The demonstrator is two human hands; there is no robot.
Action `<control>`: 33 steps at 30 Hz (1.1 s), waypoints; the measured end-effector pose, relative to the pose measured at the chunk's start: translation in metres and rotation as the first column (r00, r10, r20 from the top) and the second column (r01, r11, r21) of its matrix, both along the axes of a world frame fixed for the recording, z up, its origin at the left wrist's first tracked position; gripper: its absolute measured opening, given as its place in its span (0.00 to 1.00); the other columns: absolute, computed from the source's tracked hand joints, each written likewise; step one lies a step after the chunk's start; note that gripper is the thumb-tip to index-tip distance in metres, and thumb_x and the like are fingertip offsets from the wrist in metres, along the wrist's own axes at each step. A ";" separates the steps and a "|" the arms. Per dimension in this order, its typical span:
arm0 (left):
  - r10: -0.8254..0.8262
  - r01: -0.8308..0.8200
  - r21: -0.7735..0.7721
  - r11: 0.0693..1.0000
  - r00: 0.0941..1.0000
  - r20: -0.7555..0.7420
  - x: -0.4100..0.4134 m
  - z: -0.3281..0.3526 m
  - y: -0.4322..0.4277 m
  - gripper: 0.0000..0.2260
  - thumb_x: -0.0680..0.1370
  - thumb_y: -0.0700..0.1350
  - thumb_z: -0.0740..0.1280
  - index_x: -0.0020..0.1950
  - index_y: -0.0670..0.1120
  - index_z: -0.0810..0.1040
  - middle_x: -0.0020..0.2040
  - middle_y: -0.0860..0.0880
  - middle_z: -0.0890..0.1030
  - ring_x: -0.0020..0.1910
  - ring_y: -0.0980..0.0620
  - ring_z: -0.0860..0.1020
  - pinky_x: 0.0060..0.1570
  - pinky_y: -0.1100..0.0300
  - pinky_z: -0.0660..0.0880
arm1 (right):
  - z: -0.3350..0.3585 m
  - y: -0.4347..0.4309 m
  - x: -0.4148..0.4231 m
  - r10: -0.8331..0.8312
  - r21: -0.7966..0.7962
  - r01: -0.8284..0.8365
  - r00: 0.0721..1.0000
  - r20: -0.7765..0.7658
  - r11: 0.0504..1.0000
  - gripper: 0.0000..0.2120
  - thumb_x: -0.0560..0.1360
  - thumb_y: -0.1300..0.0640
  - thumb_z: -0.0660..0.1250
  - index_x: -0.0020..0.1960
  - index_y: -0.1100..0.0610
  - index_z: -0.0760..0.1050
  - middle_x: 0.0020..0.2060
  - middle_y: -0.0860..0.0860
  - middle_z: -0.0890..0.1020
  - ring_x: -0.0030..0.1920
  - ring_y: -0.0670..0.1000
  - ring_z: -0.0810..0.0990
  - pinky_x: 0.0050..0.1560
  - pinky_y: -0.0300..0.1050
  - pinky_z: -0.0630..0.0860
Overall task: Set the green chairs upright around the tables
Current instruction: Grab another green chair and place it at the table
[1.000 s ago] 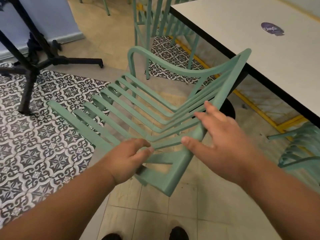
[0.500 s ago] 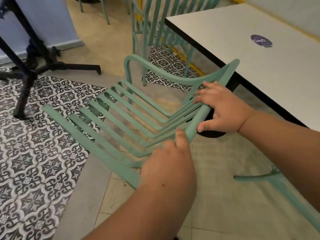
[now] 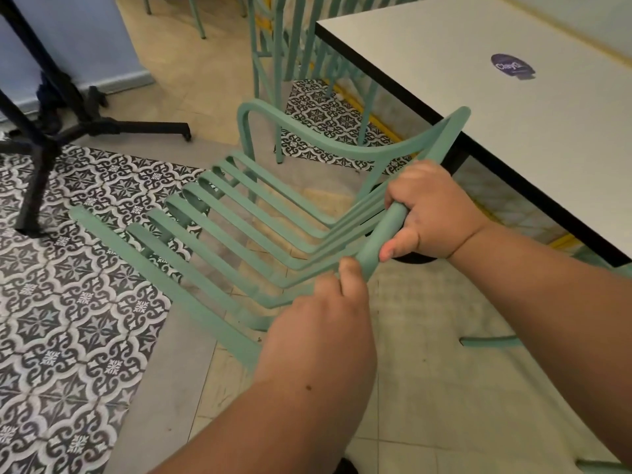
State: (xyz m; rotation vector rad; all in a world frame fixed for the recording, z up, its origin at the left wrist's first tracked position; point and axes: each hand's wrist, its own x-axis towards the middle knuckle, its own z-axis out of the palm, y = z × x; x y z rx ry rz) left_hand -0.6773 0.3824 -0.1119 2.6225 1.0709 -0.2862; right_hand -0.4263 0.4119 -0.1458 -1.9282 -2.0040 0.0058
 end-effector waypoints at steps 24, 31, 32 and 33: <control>-0.278 0.252 0.177 0.951 0.950 0.141 -0.083 -0.003 0.090 0.28 0.75 0.66 0.36 0.74 0.62 0.53 0.55 0.59 0.77 0.44 0.56 0.79 0.40 0.59 0.76 | -0.001 -0.023 -0.090 -0.362 0.035 0.360 0.925 0.114 0.932 0.41 0.55 0.11 0.47 0.26 0.51 0.64 0.24 0.45 0.65 0.29 0.51 0.67 0.42 0.48 0.56; -0.310 0.259 0.252 0.933 0.932 0.189 -0.101 -0.016 0.120 0.21 0.82 0.64 0.45 0.65 0.59 0.70 0.36 0.62 0.72 0.26 0.59 0.67 0.23 0.67 0.58 | 0.003 -0.018 -0.116 -0.428 -0.019 0.435 0.893 0.140 0.900 0.40 0.56 0.11 0.48 0.28 0.50 0.62 0.27 0.45 0.65 0.34 0.52 0.67 0.46 0.48 0.57; -0.321 0.267 0.264 0.927 0.928 0.187 -0.103 -0.016 0.125 0.20 0.81 0.64 0.47 0.64 0.59 0.71 0.35 0.62 0.72 0.25 0.60 0.66 0.24 0.69 0.57 | 0.004 -0.017 -0.120 -0.440 -0.032 0.449 0.886 0.149 0.893 0.40 0.56 0.11 0.48 0.29 0.50 0.63 0.28 0.45 0.66 0.35 0.52 0.68 0.46 0.48 0.57; -0.334 0.277 0.280 0.919 0.925 0.182 -0.105 -0.015 0.129 0.19 0.81 0.63 0.48 0.63 0.60 0.72 0.35 0.62 0.72 0.25 0.60 0.66 0.24 0.69 0.56 | 0.004 -0.016 -0.124 -0.451 -0.046 0.463 0.879 0.155 0.885 0.41 0.57 0.11 0.48 0.30 0.50 0.64 0.29 0.45 0.66 0.36 0.52 0.68 0.47 0.48 0.57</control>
